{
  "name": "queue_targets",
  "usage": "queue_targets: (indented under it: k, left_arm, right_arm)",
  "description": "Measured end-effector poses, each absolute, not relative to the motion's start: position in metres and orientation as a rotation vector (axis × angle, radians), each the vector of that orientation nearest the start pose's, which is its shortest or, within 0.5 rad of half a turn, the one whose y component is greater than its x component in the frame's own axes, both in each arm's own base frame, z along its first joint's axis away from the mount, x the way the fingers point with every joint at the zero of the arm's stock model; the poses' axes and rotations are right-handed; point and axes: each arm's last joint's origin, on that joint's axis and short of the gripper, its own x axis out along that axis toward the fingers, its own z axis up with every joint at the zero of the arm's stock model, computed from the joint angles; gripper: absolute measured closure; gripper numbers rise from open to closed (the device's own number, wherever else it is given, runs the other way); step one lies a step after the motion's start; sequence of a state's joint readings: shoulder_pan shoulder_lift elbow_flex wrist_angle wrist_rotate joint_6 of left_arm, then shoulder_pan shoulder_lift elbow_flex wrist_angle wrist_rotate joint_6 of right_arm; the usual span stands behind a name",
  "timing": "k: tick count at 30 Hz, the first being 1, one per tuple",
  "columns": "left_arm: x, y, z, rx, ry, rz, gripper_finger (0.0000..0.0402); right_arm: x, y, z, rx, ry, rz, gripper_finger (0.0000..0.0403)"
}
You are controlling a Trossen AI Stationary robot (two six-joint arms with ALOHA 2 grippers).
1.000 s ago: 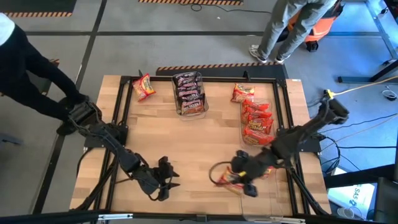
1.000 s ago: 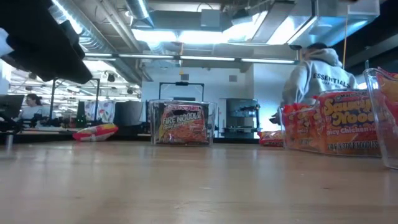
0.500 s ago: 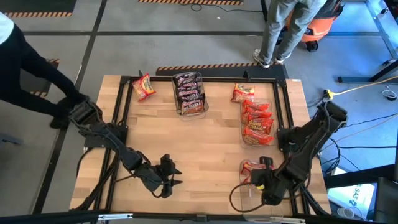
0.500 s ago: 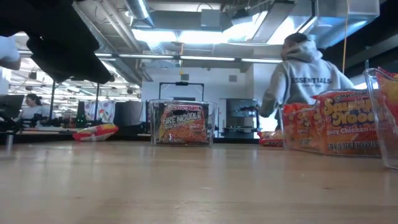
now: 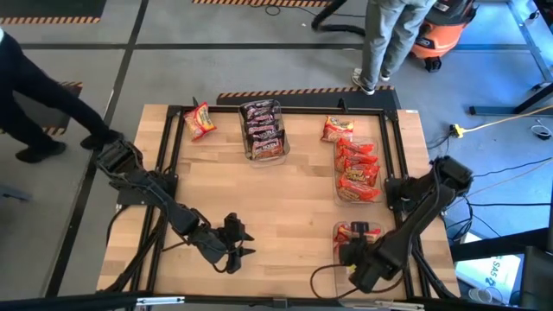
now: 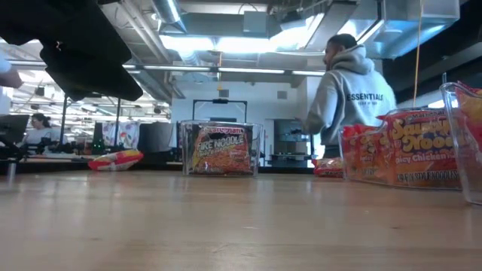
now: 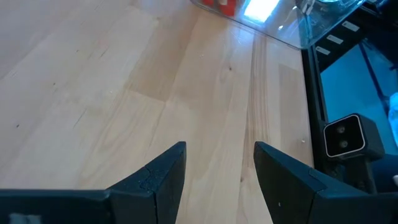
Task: Sort Maruchan noodles
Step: Put the red noodle pack into the bottom transparent bin
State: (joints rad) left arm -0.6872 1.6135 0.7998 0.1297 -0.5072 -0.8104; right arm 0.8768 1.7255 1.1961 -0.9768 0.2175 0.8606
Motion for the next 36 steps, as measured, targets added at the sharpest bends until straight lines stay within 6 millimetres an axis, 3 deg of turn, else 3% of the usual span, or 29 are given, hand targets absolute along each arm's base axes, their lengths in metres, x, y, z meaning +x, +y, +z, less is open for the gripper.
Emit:
queue_targets:
  k: [6,19,27,36]
  left_arm:
    - [0.253,-0.189,0.172,-0.403,0.589,0.064,0.0217]
    - [0.253,-0.189,0.172,-0.402,0.590,0.064,0.0217]
    - [0.253,-0.189,0.172,-0.402,0.589,0.065,0.0217]
    - [0.252,-0.190,0.172,-0.417,0.591,0.065,0.0217]
  right_arm:
    - [0.203,0.235,0.189,-0.081,1.398,-0.070,0.0325]
    - [0.203,0.235,0.209,-0.085,1.424,-0.099,0.0213]
    - [0.204,0.232,0.232,-0.175,1.373,-0.176,0.0205]
    - [0.199,0.225,0.223,-0.232,1.396,-0.227,0.0205]
